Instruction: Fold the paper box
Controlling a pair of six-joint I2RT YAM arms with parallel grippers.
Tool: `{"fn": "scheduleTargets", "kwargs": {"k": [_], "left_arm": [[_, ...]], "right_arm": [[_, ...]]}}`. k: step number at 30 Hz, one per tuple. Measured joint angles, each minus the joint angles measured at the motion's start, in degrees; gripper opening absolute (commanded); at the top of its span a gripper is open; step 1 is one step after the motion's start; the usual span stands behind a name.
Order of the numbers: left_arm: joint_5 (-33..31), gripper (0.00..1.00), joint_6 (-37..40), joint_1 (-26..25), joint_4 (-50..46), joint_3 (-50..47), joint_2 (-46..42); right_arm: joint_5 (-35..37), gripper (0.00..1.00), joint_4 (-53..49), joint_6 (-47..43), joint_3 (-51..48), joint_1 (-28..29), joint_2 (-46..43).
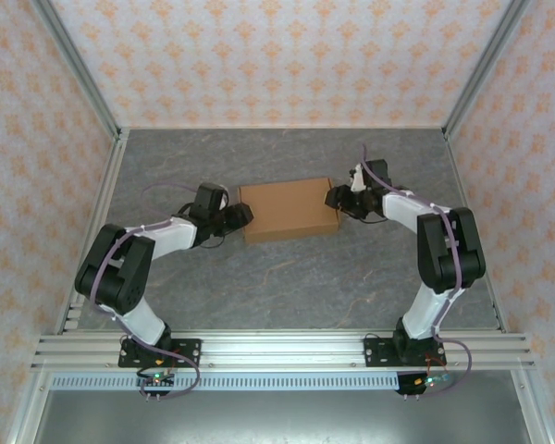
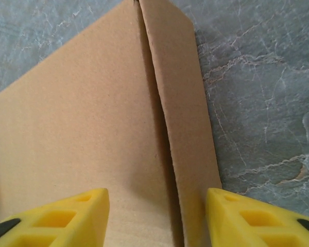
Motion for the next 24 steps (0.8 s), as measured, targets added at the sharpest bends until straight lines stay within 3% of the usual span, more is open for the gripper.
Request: {"fn": "scheduleTargets", "kwargs": {"k": [5, 14, 20, 24], "left_arm": [[-0.1, 0.52, 1.1, 0.4, -0.2, 4.3, 3.6], [-1.0, 0.54, 4.5, 5.5, -3.3, 17.1, 12.9], [-0.9, 0.62, 5.6, 8.0, -4.2, 25.9, 19.7], [-0.8, 0.72, 6.4, 8.7, -5.9, 28.1, 20.9]], "right_arm": [[-0.2, 0.45, 2.3, 1.3, 0.5, 0.5, 1.7], [1.2, 0.44, 8.0, 7.3, 7.8, 2.1, 9.2], [3.1, 0.44, 8.9, 9.5, 17.2, 2.7, 16.4], [4.7, 0.56, 7.5, 9.0, 20.7, 2.6, 17.9]]}}
